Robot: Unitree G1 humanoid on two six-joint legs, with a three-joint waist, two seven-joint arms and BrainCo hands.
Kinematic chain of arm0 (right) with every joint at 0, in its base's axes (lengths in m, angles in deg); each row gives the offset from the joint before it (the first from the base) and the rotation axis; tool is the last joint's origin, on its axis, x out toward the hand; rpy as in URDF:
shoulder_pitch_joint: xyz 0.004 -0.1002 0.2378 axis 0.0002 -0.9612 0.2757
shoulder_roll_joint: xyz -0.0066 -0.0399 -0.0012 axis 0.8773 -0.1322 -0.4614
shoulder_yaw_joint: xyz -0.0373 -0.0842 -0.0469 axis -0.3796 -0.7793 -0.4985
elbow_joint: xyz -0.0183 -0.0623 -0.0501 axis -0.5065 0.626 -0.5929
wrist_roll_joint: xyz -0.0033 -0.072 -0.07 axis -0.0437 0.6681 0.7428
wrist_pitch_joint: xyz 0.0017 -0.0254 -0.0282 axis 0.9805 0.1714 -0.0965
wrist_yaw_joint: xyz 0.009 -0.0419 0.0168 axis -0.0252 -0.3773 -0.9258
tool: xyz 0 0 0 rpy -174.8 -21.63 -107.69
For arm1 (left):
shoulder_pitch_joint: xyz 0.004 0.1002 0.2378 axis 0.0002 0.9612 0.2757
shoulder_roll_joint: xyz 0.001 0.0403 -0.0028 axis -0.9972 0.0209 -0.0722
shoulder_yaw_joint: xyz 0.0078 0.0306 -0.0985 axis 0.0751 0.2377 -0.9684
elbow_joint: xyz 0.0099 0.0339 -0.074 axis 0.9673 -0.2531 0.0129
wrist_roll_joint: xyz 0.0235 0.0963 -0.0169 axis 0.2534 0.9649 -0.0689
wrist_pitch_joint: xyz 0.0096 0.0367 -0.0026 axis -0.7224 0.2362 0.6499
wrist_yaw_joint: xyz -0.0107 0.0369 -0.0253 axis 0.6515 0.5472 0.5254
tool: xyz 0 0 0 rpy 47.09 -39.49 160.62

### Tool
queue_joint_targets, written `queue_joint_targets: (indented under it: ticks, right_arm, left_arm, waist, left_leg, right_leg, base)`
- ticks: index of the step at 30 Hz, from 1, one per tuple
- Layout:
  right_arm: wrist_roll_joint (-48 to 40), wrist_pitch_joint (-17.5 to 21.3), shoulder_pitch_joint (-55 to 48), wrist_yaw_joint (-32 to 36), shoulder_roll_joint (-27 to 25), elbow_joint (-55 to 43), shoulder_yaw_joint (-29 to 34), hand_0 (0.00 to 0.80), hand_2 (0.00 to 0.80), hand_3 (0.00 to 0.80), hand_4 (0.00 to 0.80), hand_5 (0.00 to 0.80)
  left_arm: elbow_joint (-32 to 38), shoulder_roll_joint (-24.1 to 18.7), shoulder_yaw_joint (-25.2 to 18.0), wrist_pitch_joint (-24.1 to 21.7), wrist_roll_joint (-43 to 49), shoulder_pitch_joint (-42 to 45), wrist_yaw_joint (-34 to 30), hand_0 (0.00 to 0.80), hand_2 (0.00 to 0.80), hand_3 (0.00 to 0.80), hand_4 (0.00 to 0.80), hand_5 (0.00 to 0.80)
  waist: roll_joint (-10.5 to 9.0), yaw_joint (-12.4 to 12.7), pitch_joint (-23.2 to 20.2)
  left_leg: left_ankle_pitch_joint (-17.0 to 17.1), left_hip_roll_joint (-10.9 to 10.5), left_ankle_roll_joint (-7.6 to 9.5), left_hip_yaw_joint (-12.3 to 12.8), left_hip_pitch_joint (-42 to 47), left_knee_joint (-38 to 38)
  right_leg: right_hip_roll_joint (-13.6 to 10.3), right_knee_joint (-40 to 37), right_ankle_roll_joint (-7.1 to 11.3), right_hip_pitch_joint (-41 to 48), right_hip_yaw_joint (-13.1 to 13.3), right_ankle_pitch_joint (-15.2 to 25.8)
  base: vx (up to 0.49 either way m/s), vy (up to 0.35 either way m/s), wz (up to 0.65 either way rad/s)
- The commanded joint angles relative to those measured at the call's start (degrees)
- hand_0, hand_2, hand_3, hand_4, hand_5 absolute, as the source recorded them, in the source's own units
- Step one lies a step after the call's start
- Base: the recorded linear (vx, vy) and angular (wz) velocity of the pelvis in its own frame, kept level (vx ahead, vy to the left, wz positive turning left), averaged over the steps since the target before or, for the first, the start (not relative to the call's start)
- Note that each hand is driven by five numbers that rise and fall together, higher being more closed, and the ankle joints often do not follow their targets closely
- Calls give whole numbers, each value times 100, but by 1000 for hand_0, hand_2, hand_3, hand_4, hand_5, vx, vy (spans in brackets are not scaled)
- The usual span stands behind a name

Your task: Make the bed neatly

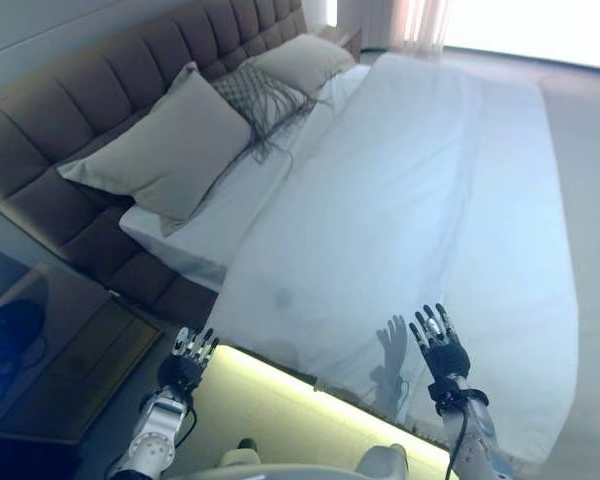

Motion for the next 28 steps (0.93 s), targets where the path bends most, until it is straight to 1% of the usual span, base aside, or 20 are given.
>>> queue_joint_targets:
  ticks: [1,5,7,9,12,17,22,28]
  right_arm:
    - [684,124,268,-651,74,-678,158,0,0,0,0,0]
    - [882,25,269,-859,91,-474,-31,0,0,0,0,0]
    - [904,-12,253,-942,46,-473,-108,0,0,0,0,0]
    - [933,235,222,-1001,53,-491,-124,0,0,0,0,0]
    - [776,231,185,-1026,141,-570,-151,0,0,0,0,0]
    - [728,235,49,-732,221,-639,-218,0,0,0,0,0]
    - [581,404,-68,-501,225,-560,-149,0,0,0,0,0]
    - [498,375,-118,-340,205,-458,-78,0,0,0,0,0]
  left_arm:
    - [330,-487,-256,-54,277,-489,103,0,0,0,0,0]
    - [387,-602,-243,91,936,-492,368,0,0,0,0,0]
    - [471,-639,-260,169,901,-440,295,0,0,0,0,0]
    - [624,-622,-322,267,831,-315,160,0,0,0,0,0]
    - [709,-568,-303,258,784,-218,124,0,0,0,0,0]
    - [835,-501,-270,319,606,-198,26,0,0,0,0,0]
    - [1007,-509,-239,342,583,-118,22,0,0,0,0,0]
    - [997,-539,-302,379,543,-81,31,0,0,0,0,0]
  waist:
    - [-196,-16,20]
    - [-174,57,-99]
    - [-165,98,-126]
    - [-146,140,-139]
    - [-131,151,-138]
    - [-149,135,-161]
    - [-177,136,-186]
    - [-174,122,-189]
  left_leg:
    - [355,166,-20,65,219,-71]
    - [434,153,-62,76,277,-235]
    - [440,148,-77,54,286,-259]
    - [434,159,-89,40,270,-249]
    - [439,170,-90,63,261,-254]
    - [451,151,-78,103,281,-345]
    - [450,120,-72,122,306,-404]
    - [427,136,-82,129,271,-352]
  right_leg:
    - [-268,-516,-55,366,28,538]
    - [-201,-730,-19,476,-65,611]
    - [-174,-801,-18,504,-83,637]
    - [-150,-848,-21,504,-86,658]
    - [-130,-882,-21,492,-76,686]
    - [-130,-955,4,503,-96,708]
    - [-145,-978,25,531,-129,704]
    - [-148,-981,25,532,-93,678]
  base:
    - [-70,-58,-2]
    - [-58,-51,2]
    - [-49,-36,-1]
    - [-52,-19,1]
    - [-40,-5,-1]
    - [-13,0,0]
    - [0,0,0]
    - [0,0,0]
